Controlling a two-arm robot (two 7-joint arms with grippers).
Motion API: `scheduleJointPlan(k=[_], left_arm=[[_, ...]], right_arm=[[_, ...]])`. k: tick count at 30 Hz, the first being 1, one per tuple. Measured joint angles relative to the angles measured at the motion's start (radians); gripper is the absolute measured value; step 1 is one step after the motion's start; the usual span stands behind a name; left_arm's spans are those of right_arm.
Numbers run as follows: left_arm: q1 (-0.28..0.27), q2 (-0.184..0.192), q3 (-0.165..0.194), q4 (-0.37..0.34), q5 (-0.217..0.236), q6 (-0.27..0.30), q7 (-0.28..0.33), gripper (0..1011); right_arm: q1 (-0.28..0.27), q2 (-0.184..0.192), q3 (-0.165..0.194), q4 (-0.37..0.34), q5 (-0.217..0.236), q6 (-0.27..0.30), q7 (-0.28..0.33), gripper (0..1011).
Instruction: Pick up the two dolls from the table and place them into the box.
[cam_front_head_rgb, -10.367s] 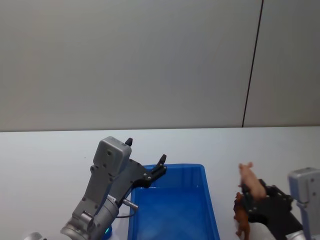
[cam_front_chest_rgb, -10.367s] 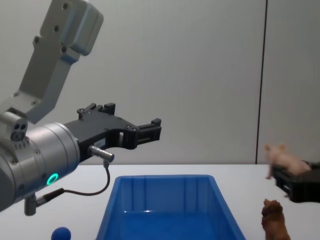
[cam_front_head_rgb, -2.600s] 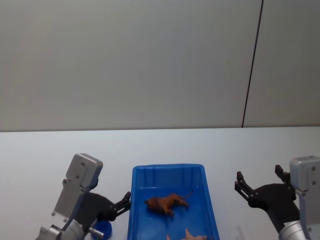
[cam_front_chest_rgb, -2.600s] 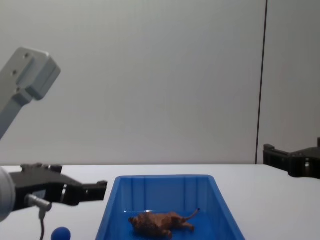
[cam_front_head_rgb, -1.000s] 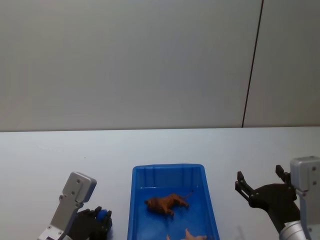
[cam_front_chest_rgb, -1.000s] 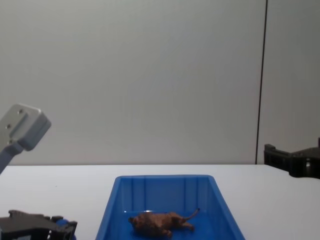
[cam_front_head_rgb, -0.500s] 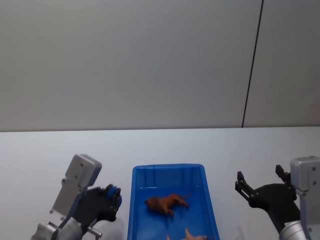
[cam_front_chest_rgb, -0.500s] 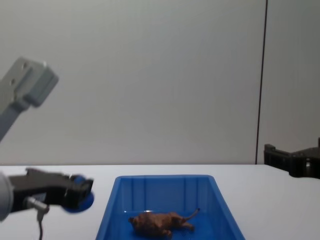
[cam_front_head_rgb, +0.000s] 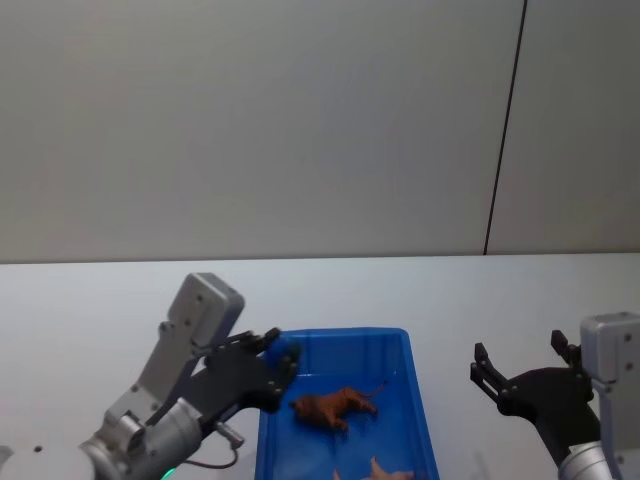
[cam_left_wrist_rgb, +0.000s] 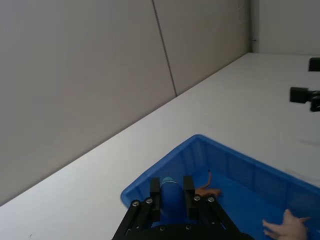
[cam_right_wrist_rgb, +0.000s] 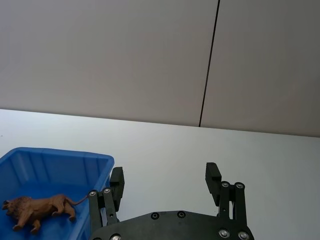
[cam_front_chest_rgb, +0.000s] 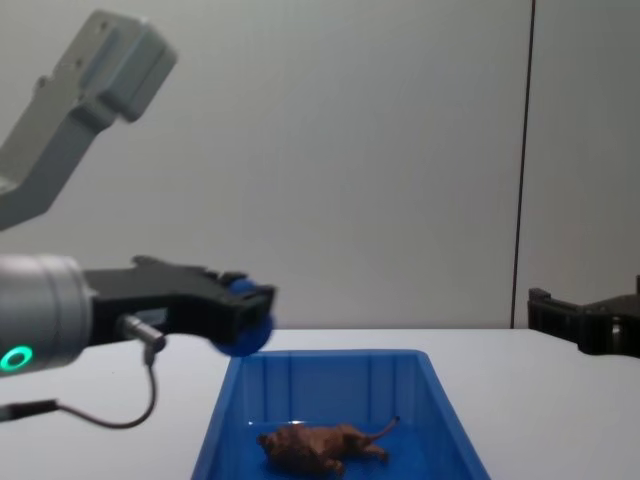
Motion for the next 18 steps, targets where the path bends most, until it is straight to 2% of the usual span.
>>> scheduleJointPlan(k=[3, 4, 5, 7, 8, 9, 14, 15, 17, 18], left_arm=[[-0.013, -0.012, 0.006, 0.000, 0.008, -0.004, -0.032, 336], [-0.019, -0.018, 0.009, 0.000, 0.011, -0.006, -0.045, 402], [-0.022, -0.020, 0.011, 0.000, 0.013, -0.006, -0.051, 402], [-0.028, -0.026, 0.014, 0.000, 0.017, -0.008, -0.067, 485], [-0.028, -0.026, 0.014, 0.000, 0.017, -0.008, -0.067, 485], [-0.033, -0.030, 0.016, 0.000, 0.020, -0.009, -0.076, 545], [-0.042, -0.039, 0.020, 0.001, 0.026, -0.012, -0.096, 688], [-0.044, -0.041, 0.021, 0.001, 0.028, -0.012, -0.102, 750], [-0.047, -0.043, 0.023, 0.001, 0.029, -0.013, -0.107, 785], [-0.048, -0.044, 0.023, 0.001, 0.030, -0.013, -0.109, 838]], right_arm=[[0.000, 0.000, 0.000, 0.000, 0.000, 0.000, 0.000, 1001], [0.000, 0.000, 0.000, 0.000, 0.000, 0.000, 0.000, 1001], [0.000, 0.000, 0.000, 0.000, 0.000, 0.000, 0.000, 1001], [0.000, 0.000, 0.000, 0.000, 0.000, 0.000, 0.000, 1001], [0.000, 0.000, 0.000, 0.000, 0.000, 0.000, 0.000, 1001], [0.000, 0.000, 0.000, 0.000, 0.000, 0.000, 0.000, 1001], [0.000, 0.000, 0.000, 0.000, 0.000, 0.000, 0.000, 1001], [0.000, 0.000, 0.000, 0.000, 0.000, 0.000, 0.000, 1001], [0.000, 0.000, 0.000, 0.000, 0.000, 0.000, 0.000, 1001], [0.000, 0.000, 0.000, 0.000, 0.000, 0.000, 0.000, 1001]])
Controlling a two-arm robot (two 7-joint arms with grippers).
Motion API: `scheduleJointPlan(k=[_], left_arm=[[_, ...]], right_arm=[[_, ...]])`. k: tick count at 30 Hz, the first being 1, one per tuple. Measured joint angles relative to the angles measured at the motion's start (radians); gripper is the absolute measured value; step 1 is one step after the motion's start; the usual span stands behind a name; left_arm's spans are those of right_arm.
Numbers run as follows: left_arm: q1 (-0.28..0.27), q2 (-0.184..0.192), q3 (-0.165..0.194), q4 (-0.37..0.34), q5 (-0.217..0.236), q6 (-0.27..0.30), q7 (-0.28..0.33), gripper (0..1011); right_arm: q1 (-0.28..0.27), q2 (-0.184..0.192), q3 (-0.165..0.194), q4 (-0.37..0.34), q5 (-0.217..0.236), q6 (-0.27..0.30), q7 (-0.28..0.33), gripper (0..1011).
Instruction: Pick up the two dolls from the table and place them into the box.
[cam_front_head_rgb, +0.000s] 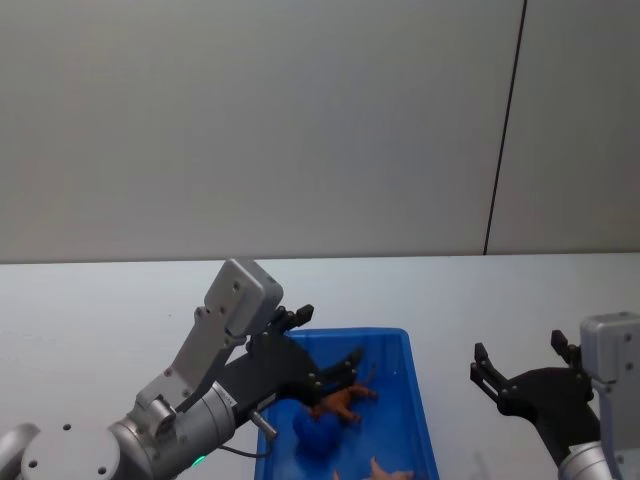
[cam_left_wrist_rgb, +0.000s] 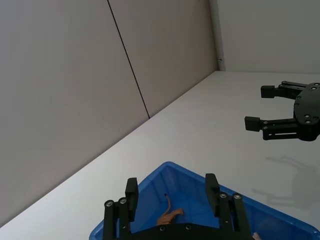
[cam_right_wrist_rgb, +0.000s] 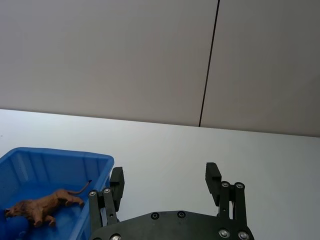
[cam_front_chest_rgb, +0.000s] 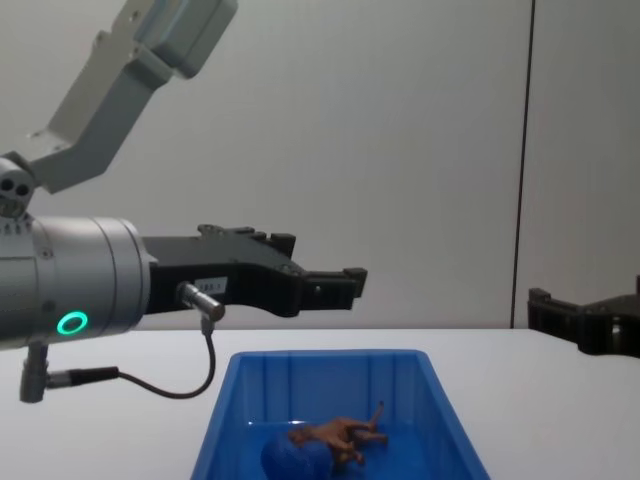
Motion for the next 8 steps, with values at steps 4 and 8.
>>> scheduleJointPlan(k=[4, 8], left_arm=[[-0.004, -0.004, 0.002, 0.000, 0.002, -0.001, -0.011, 929], [-0.007, -0.007, 0.004, 0.001, 0.005, -0.002, -0.017, 1003]], right_arm=[[0.000, 0.000, 0.000, 0.000, 0.000, 0.000, 0.000, 1001], [0.000, 0.000, 0.000, 0.000, 0.000, 0.000, 0.000, 1001]])
